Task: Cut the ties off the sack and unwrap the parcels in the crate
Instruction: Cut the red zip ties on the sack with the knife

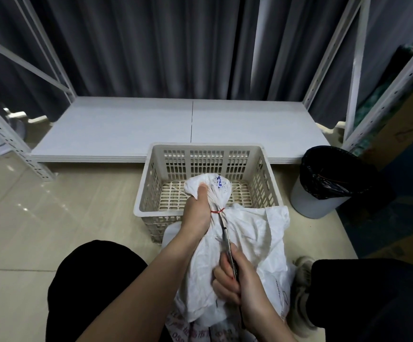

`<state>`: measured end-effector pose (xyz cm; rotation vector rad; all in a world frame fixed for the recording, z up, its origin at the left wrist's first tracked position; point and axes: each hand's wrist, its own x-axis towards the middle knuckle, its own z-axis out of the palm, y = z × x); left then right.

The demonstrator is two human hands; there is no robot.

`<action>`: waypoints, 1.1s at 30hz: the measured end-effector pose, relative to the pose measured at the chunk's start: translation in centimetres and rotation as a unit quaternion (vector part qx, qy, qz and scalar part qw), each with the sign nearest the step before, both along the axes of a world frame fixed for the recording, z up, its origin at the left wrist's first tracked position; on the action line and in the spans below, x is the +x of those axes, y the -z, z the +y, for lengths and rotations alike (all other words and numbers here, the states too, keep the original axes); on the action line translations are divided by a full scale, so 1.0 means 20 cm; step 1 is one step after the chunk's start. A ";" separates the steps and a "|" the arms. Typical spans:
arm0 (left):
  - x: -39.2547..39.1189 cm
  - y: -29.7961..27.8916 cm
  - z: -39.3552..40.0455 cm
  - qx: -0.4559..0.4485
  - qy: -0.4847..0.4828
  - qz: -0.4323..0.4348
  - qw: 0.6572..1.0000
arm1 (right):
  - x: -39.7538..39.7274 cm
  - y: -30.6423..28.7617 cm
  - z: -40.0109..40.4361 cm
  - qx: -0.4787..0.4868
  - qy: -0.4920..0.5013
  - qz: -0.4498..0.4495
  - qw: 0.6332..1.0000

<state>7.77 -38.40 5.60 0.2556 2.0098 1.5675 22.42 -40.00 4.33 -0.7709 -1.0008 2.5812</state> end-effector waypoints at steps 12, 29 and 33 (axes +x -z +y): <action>0.06 -0.01 -0.01 -0.053 0.007 0.117 0.992 | -0.04 -0.06 0.04 -0.040 0.011 0.007 0.999; -0.01 0.00 0.02 -0.109 0.020 0.157 0.981 | 0.02 -0.03 0.00 -0.143 -0.089 0.133 0.977; -0.10 -0.02 -0.04 -0.092 -0.076 0.077 0.990 | 0.09 -0.17 0.09 -0.098 -0.095 0.313 0.940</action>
